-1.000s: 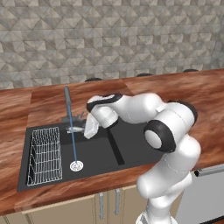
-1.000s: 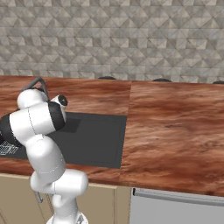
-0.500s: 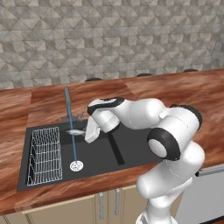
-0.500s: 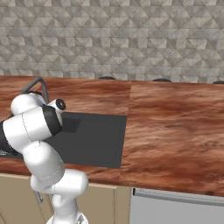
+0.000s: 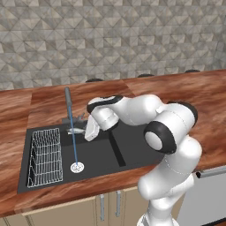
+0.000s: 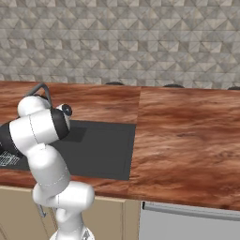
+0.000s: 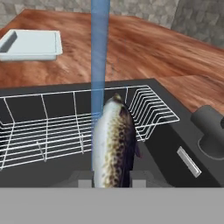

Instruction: Take the fish out of the fridge, briefly rinse it in the sink, and place it on the tray next to the sink.

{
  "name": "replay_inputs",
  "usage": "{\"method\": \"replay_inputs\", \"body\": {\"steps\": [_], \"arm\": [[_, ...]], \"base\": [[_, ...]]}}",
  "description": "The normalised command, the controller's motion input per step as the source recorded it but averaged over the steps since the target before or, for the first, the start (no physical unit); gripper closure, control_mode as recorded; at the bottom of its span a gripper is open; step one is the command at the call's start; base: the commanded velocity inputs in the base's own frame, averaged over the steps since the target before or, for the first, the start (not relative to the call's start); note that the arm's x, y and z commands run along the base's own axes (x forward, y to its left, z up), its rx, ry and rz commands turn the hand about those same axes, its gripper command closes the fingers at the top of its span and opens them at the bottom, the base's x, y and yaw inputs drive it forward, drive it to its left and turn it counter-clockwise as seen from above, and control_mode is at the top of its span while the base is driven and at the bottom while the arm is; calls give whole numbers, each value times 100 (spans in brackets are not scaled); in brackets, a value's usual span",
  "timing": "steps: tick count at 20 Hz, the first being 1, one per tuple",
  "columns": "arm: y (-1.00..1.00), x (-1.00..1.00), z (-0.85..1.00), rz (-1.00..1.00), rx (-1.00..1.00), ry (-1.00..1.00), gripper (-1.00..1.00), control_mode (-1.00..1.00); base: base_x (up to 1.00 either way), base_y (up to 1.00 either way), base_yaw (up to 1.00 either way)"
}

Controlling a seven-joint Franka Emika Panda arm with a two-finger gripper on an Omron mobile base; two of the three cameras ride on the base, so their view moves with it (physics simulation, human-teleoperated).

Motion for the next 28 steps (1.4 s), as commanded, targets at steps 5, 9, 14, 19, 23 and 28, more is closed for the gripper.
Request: {"method": "replay_inputs", "body": {"steps": [5,9,14,19,23,28], "arm": [[0,-19,0,0,0,0,100,-100],[0,-14,0,0,0,0,100,-100],[-10,-17,46,0,1,-2,100,-100],[-60,-50,100,-18,1,-4,100,-100],[-84,-60,100,-24,0,0,100,-100],[-91,-73,100,-30,-5,6,100,-100]], "base": [[0,0,0],[0,0,0],[0,0,0],[0,0,0],[0,0,0],[0,0,0]]}}
